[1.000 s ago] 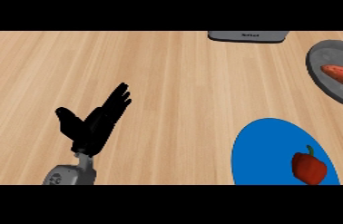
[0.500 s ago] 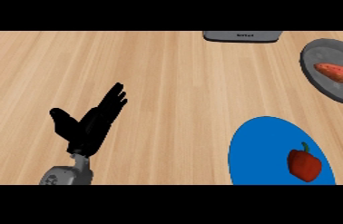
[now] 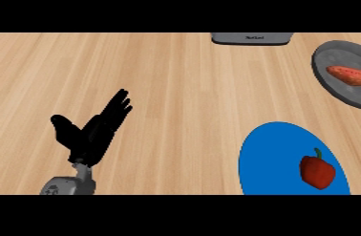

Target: Pick the sweet potato from the plate and place it in the pan

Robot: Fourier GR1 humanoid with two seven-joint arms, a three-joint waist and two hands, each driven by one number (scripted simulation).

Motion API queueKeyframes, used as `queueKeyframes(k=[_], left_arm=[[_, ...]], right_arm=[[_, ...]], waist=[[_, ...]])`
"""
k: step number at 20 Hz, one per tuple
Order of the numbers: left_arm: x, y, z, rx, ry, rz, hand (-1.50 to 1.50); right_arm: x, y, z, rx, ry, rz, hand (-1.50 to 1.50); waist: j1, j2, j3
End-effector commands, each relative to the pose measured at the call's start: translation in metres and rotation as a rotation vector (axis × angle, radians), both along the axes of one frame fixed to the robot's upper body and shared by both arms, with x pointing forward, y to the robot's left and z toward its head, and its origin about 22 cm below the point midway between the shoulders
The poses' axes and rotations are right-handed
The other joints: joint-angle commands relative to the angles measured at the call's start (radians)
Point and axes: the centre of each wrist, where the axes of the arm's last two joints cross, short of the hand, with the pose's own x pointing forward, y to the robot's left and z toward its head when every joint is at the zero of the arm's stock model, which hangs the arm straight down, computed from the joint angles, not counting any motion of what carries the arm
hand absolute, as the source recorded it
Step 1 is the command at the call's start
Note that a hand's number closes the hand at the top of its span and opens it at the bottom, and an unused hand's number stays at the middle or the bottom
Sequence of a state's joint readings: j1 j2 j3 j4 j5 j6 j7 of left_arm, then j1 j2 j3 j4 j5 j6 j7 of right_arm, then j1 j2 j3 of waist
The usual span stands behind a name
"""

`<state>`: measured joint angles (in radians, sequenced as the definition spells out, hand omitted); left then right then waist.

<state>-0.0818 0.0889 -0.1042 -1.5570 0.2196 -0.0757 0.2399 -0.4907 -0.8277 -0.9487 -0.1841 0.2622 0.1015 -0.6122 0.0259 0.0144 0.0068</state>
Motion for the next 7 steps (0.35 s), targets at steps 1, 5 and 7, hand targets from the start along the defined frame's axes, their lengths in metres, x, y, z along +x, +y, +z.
queueKeyframes(k=[1,5,7], left_arm=[[0.006,-0.007,-0.005,0.013,0.002,0.008,0.0],[-0.003,0.001,0.007,0.007,0.002,0.009,0.0],[0.009,0.002,0.004,0.012,0.013,0.001,0.0]], right_arm=[[-0.014,-0.012,0.008,0.009,0.004,0.053,-1.5],[-0.021,-0.01,-0.002,0.004,0.015,0.084,-1.5],[-0.023,-0.012,0.0,-0.001,0.013,0.08,-1.5]], waist=[[-0.005,-0.002,-0.001],[-0.004,-0.007,-0.002],[-0.005,-0.005,-0.002]])
